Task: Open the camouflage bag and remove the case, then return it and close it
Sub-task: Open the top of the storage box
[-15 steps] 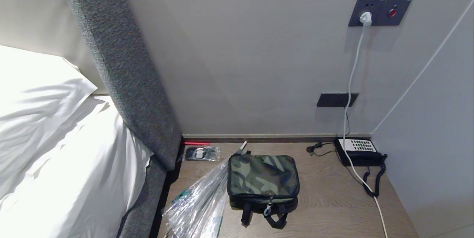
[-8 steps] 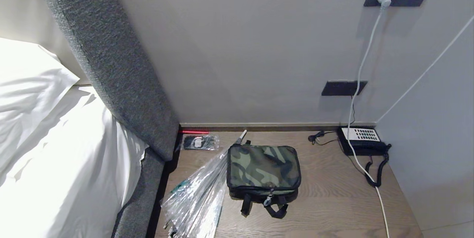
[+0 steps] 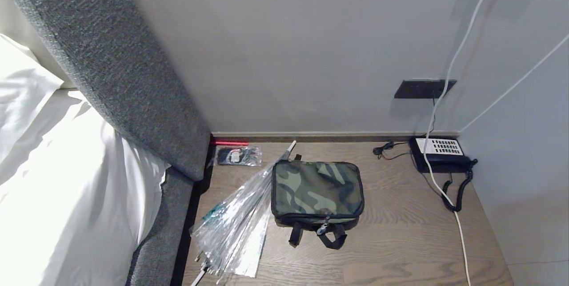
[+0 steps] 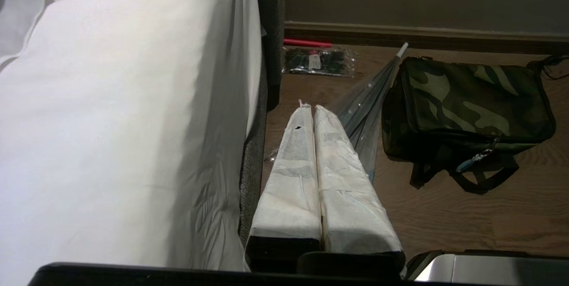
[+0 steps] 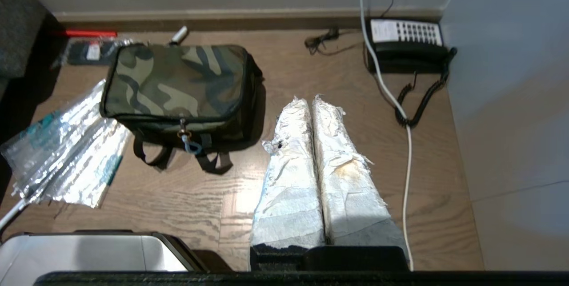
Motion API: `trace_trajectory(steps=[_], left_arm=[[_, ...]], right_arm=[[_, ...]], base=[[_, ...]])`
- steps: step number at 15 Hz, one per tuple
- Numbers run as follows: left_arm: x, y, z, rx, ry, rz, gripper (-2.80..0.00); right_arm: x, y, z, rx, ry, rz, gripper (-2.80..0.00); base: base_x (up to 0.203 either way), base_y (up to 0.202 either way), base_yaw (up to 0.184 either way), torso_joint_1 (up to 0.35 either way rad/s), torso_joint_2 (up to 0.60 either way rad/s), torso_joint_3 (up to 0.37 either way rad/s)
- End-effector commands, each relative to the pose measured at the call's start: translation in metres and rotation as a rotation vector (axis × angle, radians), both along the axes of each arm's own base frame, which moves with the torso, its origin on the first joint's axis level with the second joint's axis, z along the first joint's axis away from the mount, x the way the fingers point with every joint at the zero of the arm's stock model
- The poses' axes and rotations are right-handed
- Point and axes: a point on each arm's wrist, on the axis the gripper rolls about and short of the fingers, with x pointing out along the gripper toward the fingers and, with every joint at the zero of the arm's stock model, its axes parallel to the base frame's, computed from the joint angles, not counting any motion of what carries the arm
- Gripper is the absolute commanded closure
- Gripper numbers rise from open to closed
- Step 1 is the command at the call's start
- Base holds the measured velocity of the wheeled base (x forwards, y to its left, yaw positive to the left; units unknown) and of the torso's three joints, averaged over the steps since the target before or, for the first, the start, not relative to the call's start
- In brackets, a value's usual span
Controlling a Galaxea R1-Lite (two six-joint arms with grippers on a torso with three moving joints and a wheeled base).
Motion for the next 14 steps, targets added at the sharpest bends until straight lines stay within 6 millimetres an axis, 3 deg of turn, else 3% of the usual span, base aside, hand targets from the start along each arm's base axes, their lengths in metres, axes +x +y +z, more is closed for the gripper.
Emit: trace_trajectory(steps=[1,14], left_arm=[[0.0,0.0,0.0001,0.0,-0.001,0.0,0.0],[0.0,0.0,0.0001,0.0,-0.001,0.0,0.0]], right_arm=[[-0.0022,0.0,-0.0011,0.0,-0.029,0.0,0.0],[-0.0022,0.0,-0.0011,0.0,-0.029,0.0,0.0]], base=[[0.0,0.0,0.0,0.002,0.01,-0.198],[0.0,0.0,0.0,0.002,0.0,-0.193]])
